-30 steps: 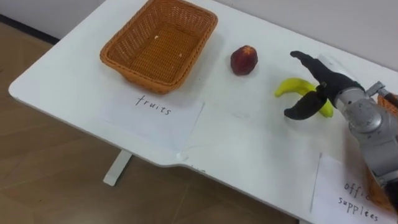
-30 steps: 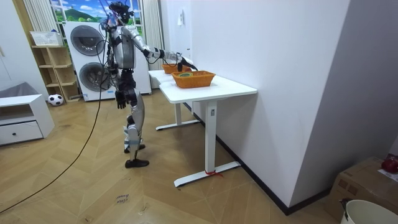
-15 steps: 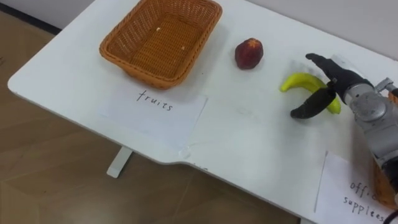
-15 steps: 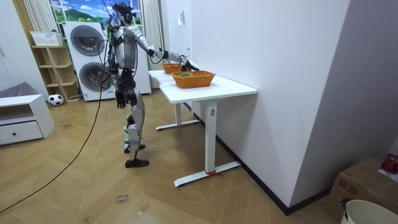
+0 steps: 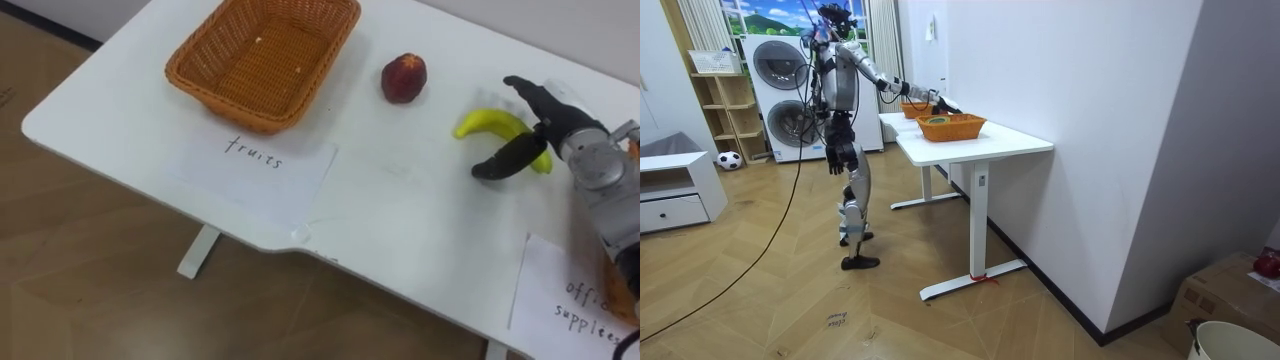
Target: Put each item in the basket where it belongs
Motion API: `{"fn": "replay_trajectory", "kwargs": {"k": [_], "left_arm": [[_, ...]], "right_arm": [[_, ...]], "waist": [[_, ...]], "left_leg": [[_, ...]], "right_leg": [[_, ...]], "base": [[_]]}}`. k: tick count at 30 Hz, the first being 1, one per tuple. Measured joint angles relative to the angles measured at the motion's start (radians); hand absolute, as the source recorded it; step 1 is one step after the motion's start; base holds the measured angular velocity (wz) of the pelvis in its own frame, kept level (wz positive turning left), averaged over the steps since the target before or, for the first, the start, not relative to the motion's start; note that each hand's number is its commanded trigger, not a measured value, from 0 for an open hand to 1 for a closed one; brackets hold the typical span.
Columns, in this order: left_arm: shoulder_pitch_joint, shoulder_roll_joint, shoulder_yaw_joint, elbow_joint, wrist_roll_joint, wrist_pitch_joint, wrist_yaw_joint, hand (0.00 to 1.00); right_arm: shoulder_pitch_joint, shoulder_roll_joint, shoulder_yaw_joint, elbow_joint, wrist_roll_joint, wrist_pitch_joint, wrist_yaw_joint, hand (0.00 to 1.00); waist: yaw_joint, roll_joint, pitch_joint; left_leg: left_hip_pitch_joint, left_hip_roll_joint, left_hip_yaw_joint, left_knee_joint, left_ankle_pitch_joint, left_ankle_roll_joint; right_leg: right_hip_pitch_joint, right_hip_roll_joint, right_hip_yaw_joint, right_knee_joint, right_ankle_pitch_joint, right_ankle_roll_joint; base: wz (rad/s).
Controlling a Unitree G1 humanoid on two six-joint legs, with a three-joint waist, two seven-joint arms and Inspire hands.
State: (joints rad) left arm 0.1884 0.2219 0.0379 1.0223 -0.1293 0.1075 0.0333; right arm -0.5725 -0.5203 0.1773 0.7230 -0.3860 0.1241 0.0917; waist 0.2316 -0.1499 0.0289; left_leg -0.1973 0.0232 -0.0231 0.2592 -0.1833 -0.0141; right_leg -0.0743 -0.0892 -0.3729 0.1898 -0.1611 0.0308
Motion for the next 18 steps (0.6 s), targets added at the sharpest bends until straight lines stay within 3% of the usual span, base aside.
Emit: {"fn": "replay_trajectory", "kwargs": {"k": [5, 11, 18], "left_arm": [[-0.002, -0.001, -0.013, -0.004, -0.016, 0.009, 0.005, 0.00], [-0.013, -0.001, -0.023, -0.010, -0.009, 0.021, 0.013, 0.00], [-0.024, -0.001, -0.023, -0.008, -0.020, 0.024, 0.015, 0.00]], "right_arm": [[-0.004, 0.000, 0.000, 0.022, 0.012, -0.001, -0.006, 0.00], [-0.011, 0.000, -0.001, 0.030, 0.026, 0.001, -0.002, 0.00], [-0.051, 0.000, -0.001, 0.103, 0.070, 0.001, 0.035, 0.00]], "waist": [[-0.005, 0.014, 0.0034], [-0.003, 0.022, -0.0045], [0.000, 0.023, -0.0067]], "left_leg": [[-0.001, 0.001, -0.004, 0.015, 0.001, 0.000], [-0.004, 0.003, -0.005, 0.009, 0.003, -0.003], [-0.001, 0.004, -0.004, 0.009, 0.007, -0.005]], "right_leg": [[0.001, -0.001, -0.015, 0.001, 0.001, -0.001], [-0.006, 0.000, -0.025, 0.010, 0.002, -0.004], [-0.012, -0.001, -0.041, 0.013, 0.004, -0.007]], "base": [[0.02], [-0.01], [0.00]]}}
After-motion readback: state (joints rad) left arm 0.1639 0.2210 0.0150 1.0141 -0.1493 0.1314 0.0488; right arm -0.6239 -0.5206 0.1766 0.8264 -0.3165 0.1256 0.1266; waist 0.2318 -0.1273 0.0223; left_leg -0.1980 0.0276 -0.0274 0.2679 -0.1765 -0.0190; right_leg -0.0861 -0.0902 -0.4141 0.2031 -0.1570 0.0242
